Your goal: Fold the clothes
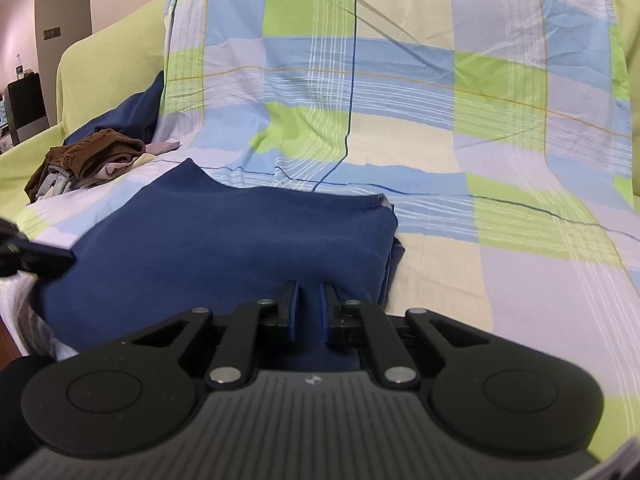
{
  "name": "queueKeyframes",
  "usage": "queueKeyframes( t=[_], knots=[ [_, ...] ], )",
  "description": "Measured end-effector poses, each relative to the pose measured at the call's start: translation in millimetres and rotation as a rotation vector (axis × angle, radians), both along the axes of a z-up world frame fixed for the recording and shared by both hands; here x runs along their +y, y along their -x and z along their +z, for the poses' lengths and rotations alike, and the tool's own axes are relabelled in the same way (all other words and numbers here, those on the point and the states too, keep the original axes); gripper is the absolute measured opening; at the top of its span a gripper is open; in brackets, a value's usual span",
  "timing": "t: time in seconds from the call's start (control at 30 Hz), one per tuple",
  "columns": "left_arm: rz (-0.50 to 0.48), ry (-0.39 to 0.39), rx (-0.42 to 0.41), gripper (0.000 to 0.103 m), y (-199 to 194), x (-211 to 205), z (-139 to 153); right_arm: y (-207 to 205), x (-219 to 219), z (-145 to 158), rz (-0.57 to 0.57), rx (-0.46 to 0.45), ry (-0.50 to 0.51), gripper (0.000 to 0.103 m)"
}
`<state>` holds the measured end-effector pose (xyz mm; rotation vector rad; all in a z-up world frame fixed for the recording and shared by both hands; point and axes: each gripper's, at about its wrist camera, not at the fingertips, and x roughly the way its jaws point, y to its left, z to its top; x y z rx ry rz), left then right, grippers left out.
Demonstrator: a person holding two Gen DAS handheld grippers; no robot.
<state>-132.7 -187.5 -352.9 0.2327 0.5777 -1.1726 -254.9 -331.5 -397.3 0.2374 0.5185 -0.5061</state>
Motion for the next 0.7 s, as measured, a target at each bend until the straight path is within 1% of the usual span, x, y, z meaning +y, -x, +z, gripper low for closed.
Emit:
queueKeyframes(
  t=[0.07,0.27,0.33,0.43,0.5,0.57,0.63,0.7],
  knots=[
    [-0.022,-0.012,-0.015,0.007,-5.8,-17.4,0.0,-3.0,-4.6,-0.9,0.005,-0.004,0.001,0.006],
    [-0.048,-0.114,-0.057,0.006,-29.4,-55.7,-19.5,1.4,-12.6,-2.7,0.008,-0.029,-0.029,0.006],
    [-0.044,-0.118,-0.05,0.006,-37.5,-59.0,-22.2,4.2,-13.9,-1.7,0.004,-0.033,-0.041,0.006],
    [-0.039,-0.121,-0.04,0.006,-44.5,-63.8,-27.2,16.6,-14.9,3.1,-0.021,-0.044,-0.092,0.006],
    [-0.04,-0.124,-0.047,0.006,-45.1,-66.1,-29.2,18.4,-13.7,9.1,-0.028,-0.056,-0.07,0.006],
    [-0.04,-0.121,-0.041,0.006,-46.8,-67.6,-30.5,15.7,-12.7,13.5,-0.008,-0.069,-0.037,0.008],
    [-0.03,-0.105,-0.014,0.006,-49.9,-65.3,-32.4,1.7,-23.0,9.6,0.007,-0.03,-0.034,0.007],
    [-0.02,-0.086,0.001,0.006,-50.9,-62.2,-34.9,-10.1,-38.0,-0.5,0.01,0.004,-0.042,0.007]
  ],
)
